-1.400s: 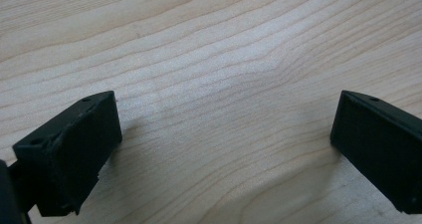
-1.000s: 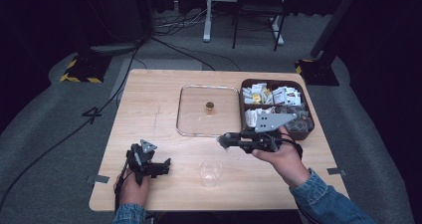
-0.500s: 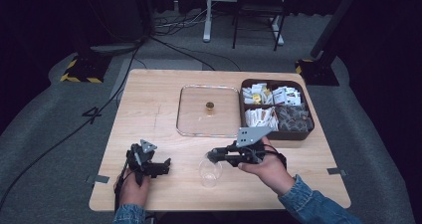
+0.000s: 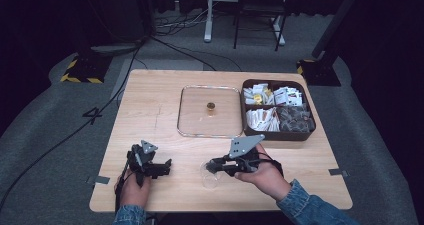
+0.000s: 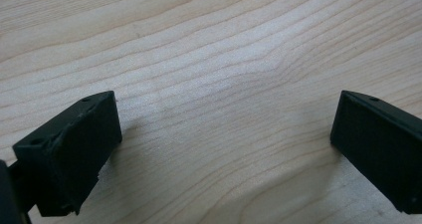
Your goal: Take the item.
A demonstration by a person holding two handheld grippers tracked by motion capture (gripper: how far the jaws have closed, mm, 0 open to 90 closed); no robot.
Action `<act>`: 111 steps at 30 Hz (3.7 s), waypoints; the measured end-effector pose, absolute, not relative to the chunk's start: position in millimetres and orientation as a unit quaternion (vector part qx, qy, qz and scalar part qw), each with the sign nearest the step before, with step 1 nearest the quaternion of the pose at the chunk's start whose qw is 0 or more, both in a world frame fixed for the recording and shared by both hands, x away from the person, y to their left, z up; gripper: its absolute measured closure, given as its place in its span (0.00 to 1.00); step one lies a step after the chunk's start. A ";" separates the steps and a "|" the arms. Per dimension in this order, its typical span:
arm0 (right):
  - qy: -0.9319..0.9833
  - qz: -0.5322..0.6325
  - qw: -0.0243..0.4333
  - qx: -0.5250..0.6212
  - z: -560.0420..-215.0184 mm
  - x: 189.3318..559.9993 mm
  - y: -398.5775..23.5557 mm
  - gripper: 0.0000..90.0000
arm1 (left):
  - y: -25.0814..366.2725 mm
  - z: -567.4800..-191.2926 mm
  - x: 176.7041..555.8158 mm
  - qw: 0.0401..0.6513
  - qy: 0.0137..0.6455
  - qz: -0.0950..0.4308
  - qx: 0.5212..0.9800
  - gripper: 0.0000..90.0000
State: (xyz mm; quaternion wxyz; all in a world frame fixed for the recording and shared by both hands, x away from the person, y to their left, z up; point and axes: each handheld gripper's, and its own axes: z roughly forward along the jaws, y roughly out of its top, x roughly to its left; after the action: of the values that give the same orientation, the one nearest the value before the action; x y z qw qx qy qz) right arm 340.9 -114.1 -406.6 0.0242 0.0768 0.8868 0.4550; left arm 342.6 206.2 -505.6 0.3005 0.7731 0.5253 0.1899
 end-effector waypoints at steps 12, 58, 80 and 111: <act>0.879 0.469 0.005 0.090 -408.3 340.6 -113.0 0.43 | 206.2 -505.5 342.6 0.300 0.525 0.190 0.773 0.00; 0.839 0.470 0.101 0.256 -393.1 354.2 -266.6 0.17 | 206.3 -505.5 342.6 0.300 0.525 0.190 0.774 0.00; 0.842 0.415 0.114 0.326 -468.7 362.3 -302.1 0.18 | 206.2 -505.6 342.6 0.301 0.525 0.190 0.773 0.00; 0.863 0.376 0.138 0.308 -504.4 354.0 -298.1 0.16 | 206.2 -505.5 342.6 0.300 0.525 0.190 0.774 0.00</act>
State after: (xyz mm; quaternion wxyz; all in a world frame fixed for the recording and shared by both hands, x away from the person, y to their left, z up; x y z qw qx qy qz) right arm 354.0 -298.1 -504.4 0.1378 0.3078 0.8630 0.3762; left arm 342.6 206.2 -505.5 0.3002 0.7735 0.5248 0.1899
